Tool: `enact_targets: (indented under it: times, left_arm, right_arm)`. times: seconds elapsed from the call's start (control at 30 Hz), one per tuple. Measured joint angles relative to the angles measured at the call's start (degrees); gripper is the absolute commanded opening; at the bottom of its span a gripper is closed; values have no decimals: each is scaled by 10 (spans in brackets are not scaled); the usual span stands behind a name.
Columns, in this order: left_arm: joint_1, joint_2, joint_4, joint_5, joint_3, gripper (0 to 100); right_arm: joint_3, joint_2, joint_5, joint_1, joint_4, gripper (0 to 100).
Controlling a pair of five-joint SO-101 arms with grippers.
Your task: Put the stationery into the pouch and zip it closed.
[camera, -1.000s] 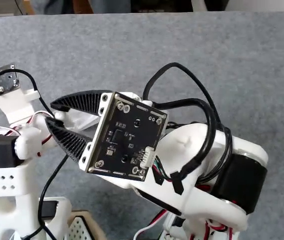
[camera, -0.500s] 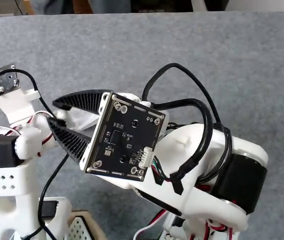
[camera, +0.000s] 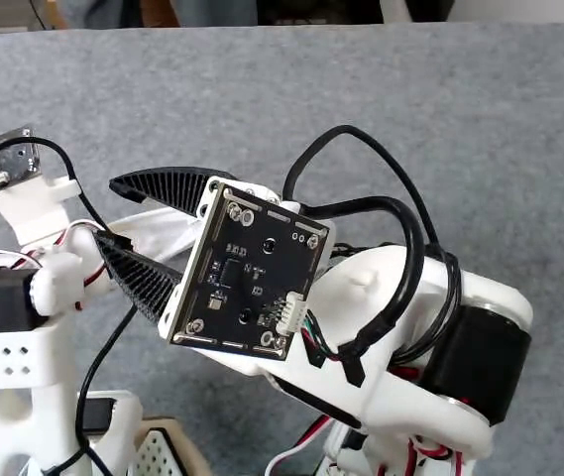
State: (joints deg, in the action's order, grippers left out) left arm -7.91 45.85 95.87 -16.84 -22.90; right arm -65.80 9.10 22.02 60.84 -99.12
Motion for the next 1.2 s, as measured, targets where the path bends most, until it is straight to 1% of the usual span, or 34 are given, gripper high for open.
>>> enact_targets:
  times: [0.17,0.23,0.53,0.67,0.8,0.87,0.97,1.07,1.2]
  left_arm:
    - [0,-3,0,0,1,28]
    - [0,-4,0,0,2,28]
    - [0,-4,0,0,2,28]
    - [0,-4,0,0,2,28]
    - [1,-4,0,0,2,28]
    - [1,-4,0,0,2,28]
    - [1,-4,0,0,2,28]
    - [1,-4,0,0,2,28]
    - [1,-4,0,0,2,28]
  right_arm:
    - [0,0,0,0,0,124]
    - [0,0,0,-14,0,124]
    - [0,0,0,-155,-10,125]
    - [21,1,0,-238,-15,126]
    - [105,0,0,-353,-15,126]
    - [170,0,0,-407,-15,126]
    - [287,0,0,-466,6,126]
    - [415,-1,-1,-496,40,126]
    - [550,-1,0,-498,84,126]
